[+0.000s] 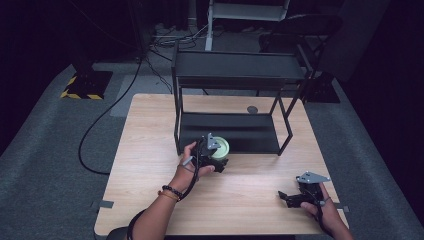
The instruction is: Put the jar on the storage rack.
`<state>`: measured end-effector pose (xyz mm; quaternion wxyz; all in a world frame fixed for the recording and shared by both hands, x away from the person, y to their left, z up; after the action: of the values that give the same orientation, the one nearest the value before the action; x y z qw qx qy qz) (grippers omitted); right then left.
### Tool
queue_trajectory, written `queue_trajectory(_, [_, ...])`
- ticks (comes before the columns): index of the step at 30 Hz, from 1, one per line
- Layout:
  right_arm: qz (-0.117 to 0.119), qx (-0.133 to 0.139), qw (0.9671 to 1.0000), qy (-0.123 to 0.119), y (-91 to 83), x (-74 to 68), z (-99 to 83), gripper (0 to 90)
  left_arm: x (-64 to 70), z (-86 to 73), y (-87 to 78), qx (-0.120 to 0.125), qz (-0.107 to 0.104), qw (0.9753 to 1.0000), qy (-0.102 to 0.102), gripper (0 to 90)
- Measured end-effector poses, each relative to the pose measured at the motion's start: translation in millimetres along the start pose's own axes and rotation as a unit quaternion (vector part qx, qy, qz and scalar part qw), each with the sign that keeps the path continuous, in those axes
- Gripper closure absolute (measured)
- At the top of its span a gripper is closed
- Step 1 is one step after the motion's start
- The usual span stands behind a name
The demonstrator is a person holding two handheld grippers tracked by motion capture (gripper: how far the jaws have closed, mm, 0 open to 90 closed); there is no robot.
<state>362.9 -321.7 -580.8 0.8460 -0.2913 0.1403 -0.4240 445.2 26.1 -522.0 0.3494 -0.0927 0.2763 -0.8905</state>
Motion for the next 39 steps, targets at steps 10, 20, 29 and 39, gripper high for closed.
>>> queue_trajectory(10, [0.000, 0.000, 1.0000, 0.000, 0.0, 0.0, 0.0, 0.0, -4.0, 11.3, 9.0, 0.012, -0.003, 0.9998, -0.013, 11.4])
queue_trajectory(20, [0.000, 0.000, 1.0000, 0.000, 0.0, 0.0, 0.0, 0.0, -6.3, 20.6, 19.4, 0.010, 0.002, 0.9998, -0.016, 11.4])
queue_trajectory(29, [0.000, 0.000, 1.0000, 0.000, 0.0, 0.0, 0.0, 0.0, -8.3, 33.4, 31.3, 0.011, 0.003, 0.9997, -0.021, 11.4])
queue_trajectory(39, [0.000, 0.000, 1.0000, 0.000, 0.0, 0.0, 0.0, 0.0, -10.0, 43.2, 41.4, 0.013, 0.009, 0.9996, -0.023, 11.4])
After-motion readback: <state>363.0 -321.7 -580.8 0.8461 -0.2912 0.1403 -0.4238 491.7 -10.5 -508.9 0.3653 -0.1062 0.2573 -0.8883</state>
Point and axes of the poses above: each handheld gripper's, and its own axes: y roughly forward along the jaws, z roughly out of its top, x roughly to its right, the point moved 3 cm from there along y, roughly forward along the jaws, and after that the axes turned 7 degrees about x, right-handed, at the moved point
